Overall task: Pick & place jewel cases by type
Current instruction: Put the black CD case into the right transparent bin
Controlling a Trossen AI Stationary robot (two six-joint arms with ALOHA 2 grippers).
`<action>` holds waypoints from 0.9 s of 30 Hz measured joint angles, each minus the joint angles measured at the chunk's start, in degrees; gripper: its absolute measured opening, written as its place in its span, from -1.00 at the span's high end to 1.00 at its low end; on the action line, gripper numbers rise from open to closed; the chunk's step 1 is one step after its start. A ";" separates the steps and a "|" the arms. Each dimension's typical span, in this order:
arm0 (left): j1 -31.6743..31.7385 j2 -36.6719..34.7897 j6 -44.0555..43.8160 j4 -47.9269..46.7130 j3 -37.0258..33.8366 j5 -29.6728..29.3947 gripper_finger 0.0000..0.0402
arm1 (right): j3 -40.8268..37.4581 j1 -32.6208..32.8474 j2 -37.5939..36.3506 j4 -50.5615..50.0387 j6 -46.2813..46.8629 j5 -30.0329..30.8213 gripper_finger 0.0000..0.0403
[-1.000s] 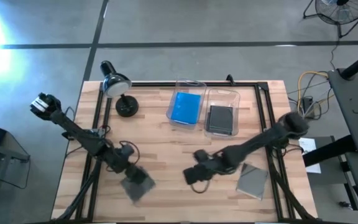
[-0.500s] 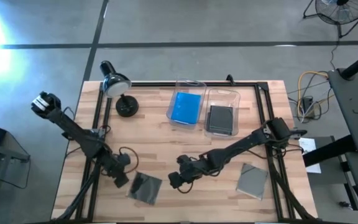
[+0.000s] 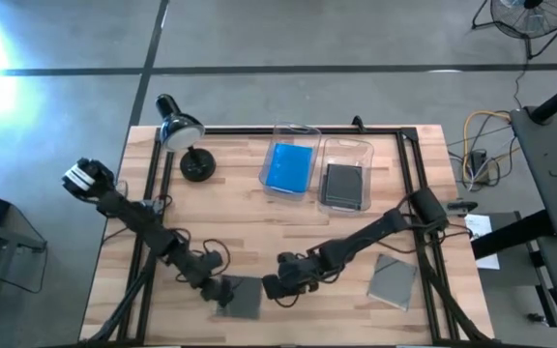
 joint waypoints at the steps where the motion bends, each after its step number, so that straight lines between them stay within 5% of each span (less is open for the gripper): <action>1: 1.01 0.96 0.51 2.49 0.00 0.05 -0.06 | 0.00 0.19 0.76 0.79 1.01 0.01 -0.12; 14: 0.98 4.84 2.49 8.79 1.55 1.74 -0.06 | 0.34 2.51 5.11 3.13 6.20 4.20 -0.12; 27: 0.52 4.86 5.30 8.36 1.42 4.15 -0.06 | 3.34 -0.90 5.87 3.51 -4.90 10.28 -0.12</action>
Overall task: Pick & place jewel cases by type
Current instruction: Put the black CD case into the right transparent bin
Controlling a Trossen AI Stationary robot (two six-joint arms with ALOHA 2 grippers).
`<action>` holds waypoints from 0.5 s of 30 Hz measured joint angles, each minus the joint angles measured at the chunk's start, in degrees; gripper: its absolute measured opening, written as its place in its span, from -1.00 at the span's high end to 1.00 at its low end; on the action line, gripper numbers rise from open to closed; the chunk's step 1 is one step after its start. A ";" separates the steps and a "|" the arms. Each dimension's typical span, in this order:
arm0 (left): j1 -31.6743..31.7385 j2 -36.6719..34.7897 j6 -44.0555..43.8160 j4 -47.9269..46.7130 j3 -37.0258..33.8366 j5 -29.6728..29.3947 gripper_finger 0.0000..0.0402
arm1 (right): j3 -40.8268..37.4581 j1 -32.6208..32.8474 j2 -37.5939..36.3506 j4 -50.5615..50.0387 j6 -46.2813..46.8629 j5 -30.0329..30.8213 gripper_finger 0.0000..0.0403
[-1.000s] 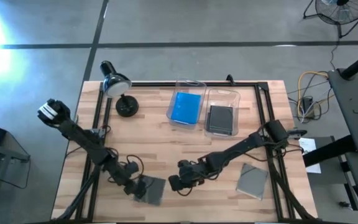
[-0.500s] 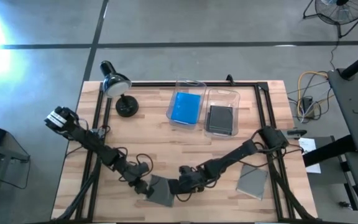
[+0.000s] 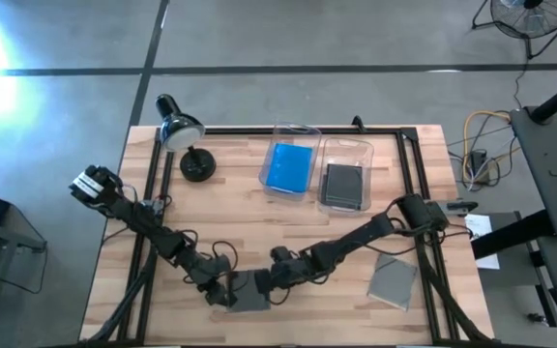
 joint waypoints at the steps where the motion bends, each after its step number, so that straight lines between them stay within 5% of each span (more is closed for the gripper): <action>1: 0.00 0.01 0.00 0.00 0.00 0.03 -0.06 | 0.11 -0.05 0.04 0.00 -0.54 0.07 -0.12; 15: -1.03 1.14 3.65 -1.21 -0.55 -1.31 -0.06 | 1.80 0.26 -3.90 5.76 -13.83 -1.08 -0.12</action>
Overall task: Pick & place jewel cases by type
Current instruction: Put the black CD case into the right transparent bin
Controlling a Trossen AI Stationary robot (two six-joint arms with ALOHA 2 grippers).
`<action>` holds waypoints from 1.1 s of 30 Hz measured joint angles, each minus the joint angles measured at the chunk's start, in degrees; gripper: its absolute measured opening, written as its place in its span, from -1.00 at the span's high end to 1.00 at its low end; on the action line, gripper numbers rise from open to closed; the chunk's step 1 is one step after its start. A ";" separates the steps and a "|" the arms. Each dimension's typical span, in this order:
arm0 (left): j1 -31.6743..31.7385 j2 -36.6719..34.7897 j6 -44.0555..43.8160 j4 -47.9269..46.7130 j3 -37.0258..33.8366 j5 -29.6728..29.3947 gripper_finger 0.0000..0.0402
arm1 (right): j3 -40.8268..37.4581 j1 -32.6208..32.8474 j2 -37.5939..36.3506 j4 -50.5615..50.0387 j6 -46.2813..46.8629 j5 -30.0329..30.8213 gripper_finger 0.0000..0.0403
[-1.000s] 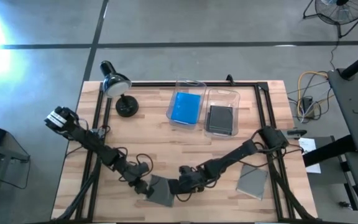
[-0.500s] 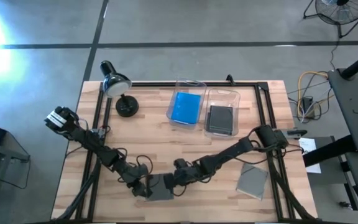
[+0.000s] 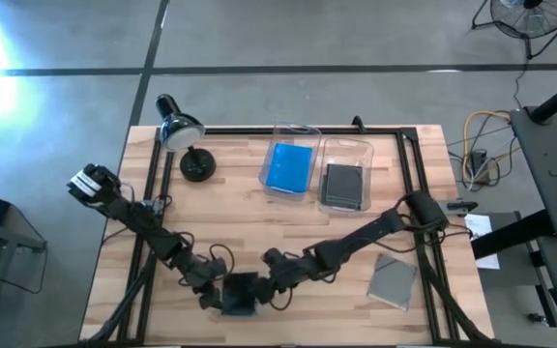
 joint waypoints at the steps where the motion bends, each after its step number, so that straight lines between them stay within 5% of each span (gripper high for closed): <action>1: -0.35 0.00 0.18 -0.30 0.02 -0.28 -0.06 | 0.34 0.16 -0.47 1.32 -1.45 0.60 -0.12; 7: -1.67 0.00 -0.24 -0.61 0.05 -3.04 -0.06 | 0.54 1.29 1.47 0.70 -4.43 5.63 -0.12; 19: -1.88 0.02 -0.96 -0.50 0.35 -3.84 -0.06 | 2.51 0.72 2.46 1.73 5.29 4.47 -0.08; 33: -1.89 -0.79 -1.26 -0.06 1.34 -6.67 -0.06 | 1.73 0.25 2.74 1.73 7.80 -0.33 0.92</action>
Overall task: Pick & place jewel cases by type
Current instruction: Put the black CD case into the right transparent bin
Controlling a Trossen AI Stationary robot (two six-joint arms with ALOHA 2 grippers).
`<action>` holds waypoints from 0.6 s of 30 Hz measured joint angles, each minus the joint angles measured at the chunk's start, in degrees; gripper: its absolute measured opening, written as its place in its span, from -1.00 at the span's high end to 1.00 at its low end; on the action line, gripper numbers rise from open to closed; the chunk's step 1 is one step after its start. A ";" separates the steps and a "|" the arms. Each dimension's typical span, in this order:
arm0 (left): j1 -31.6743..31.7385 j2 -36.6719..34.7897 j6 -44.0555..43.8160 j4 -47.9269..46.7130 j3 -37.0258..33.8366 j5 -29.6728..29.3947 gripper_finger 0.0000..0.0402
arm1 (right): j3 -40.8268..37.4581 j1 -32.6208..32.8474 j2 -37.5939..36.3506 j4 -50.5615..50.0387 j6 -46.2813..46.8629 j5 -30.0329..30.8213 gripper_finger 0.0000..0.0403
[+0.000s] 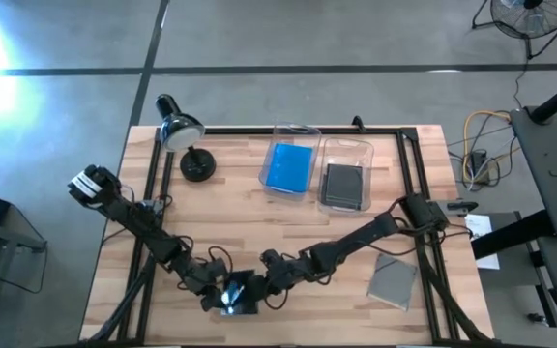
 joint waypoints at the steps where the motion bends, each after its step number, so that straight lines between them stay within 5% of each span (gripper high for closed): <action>1: 0.02 -0.76 0.13 -0.26 0.27 0.41 -0.06 | -0.01 -0.07 -0.12 -0.40 -0.23 -0.77 0.93; 8: -1.16 -14.40 5.97 -3.91 0.90 1.87 -0.06 | -1.20 0.08 -6.79 -15.28 -2.50 5.33 0.93; 15: -1.38 -26.77 5.03 -21.58 0.61 -3.17 -0.06 | -5.73 0.96 -30.04 -43.48 0.77 32.62 0.93; 18: -0.75 -28.62 4.87 -24.11 0.37 -8.02 -0.06 | -8.93 1.00 -40.19 -54.62 6.48 38.20 0.93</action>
